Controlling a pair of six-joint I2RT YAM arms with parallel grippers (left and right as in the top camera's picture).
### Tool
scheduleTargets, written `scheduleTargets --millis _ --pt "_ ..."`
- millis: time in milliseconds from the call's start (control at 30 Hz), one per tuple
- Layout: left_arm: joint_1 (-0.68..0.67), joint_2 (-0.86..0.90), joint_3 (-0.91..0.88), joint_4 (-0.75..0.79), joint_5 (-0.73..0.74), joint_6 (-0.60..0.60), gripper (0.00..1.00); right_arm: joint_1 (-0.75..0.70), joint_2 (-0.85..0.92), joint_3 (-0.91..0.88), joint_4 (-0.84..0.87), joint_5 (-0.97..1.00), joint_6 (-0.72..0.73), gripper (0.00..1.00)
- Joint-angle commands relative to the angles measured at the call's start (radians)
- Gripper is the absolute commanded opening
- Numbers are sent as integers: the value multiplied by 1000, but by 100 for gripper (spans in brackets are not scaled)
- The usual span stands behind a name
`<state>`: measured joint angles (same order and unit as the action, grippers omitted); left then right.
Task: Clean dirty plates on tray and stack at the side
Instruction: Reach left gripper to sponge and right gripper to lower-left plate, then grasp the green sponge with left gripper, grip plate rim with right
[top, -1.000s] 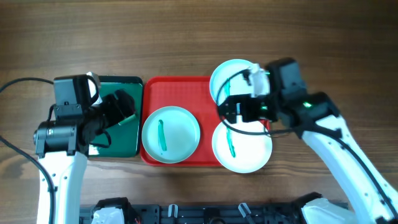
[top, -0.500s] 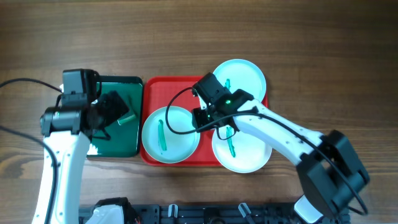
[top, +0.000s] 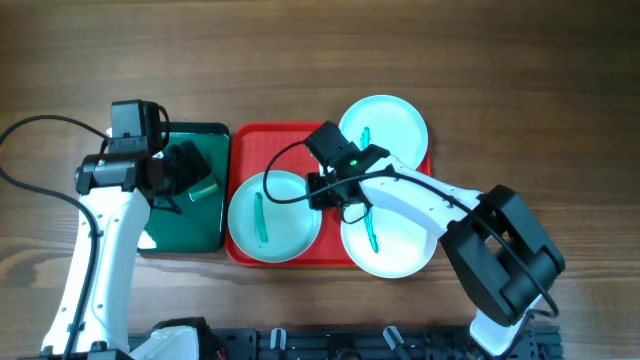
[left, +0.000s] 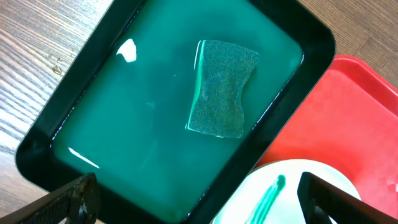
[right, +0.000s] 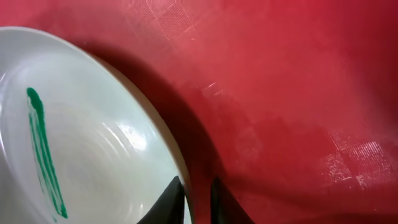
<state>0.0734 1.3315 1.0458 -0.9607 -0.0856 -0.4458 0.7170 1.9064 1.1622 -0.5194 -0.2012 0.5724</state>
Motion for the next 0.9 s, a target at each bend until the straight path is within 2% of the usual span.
scheduleTargets --millis 0,233,433,467,533,567,600,700,767,800,867 --pt "3 4 15 3 -21 23 99 4 22 19 7 -1 31 4" --pt "3 4 15 3 -21 23 99 -5 22 19 100 77 32 4" --pt "3 16 15 4 -21 23 99 -79 22 28 128 89 -4 6" --pt "3 25 15 4 -21 23 99 -90 22 39 127 75 -34 17" --pt "3 39 15 4 -21 23 99 -93 22 50 124 31 -75 45" --pt "3 47 15 4 -21 23 99 -92 22 50 112 13 -72 51" --pt "3 50 15 4 -21 23 99 -92 22 49 86 1 -42 53" --pt "2 56 14 10 -21 32 97 -90 22 27 64 2 65 51" --pt "3 65 14 18 -21 53 96 -81 27 15 75 18 94 40" --pt "3 73 14 23 -21 53 96 -74 37 15 92 21 107 31" --pt "3 89 14 34 -21 53 96 -61 66 15 114 20 112 27"
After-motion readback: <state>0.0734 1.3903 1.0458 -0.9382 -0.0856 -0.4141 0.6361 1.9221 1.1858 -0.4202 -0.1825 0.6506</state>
